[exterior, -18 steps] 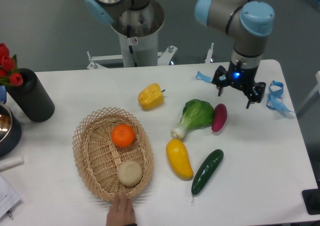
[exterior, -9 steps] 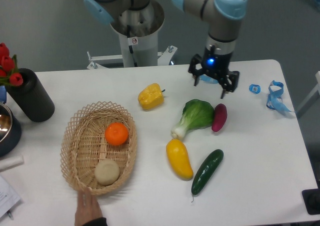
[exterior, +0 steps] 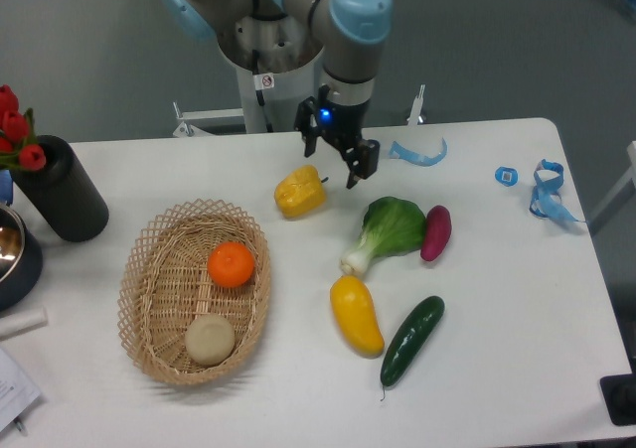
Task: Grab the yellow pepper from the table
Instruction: 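Lower the open gripper onto the yellow bell pepper, then close the gripper around the yellow bell pepper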
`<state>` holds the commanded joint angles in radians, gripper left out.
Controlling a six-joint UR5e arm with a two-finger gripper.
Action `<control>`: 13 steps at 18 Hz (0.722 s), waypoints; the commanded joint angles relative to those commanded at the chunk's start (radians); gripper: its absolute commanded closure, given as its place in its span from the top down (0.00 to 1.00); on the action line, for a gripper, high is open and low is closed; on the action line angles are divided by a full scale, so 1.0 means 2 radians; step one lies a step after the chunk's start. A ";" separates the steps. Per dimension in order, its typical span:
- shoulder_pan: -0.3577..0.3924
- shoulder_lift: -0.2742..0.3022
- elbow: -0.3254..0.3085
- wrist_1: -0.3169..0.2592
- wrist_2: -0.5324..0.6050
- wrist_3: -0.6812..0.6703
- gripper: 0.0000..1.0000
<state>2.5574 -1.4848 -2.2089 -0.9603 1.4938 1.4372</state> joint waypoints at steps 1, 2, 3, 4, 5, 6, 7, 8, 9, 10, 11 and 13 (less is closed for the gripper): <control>-0.009 -0.005 0.001 0.000 0.012 0.004 1.00; -0.023 -0.009 0.000 0.000 0.021 0.003 1.00; -0.029 -0.017 0.001 0.000 0.032 0.004 1.00; -0.034 -0.024 0.001 0.001 0.039 0.003 1.00; -0.043 -0.031 0.001 0.002 0.047 0.002 1.00; -0.051 -0.044 0.003 0.002 0.058 0.000 1.00; -0.056 -0.050 0.005 0.002 0.064 -0.001 1.00; -0.059 -0.056 0.005 0.003 0.070 -0.001 1.00; -0.061 -0.062 0.006 0.004 0.074 -0.002 1.00; -0.063 -0.067 0.007 0.008 0.076 -0.003 1.00; -0.067 -0.074 0.007 0.017 0.077 -0.006 1.00; -0.074 -0.093 0.008 0.035 0.078 -0.019 1.00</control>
<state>2.4100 -1.6718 -2.1936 -0.8899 1.6505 1.3992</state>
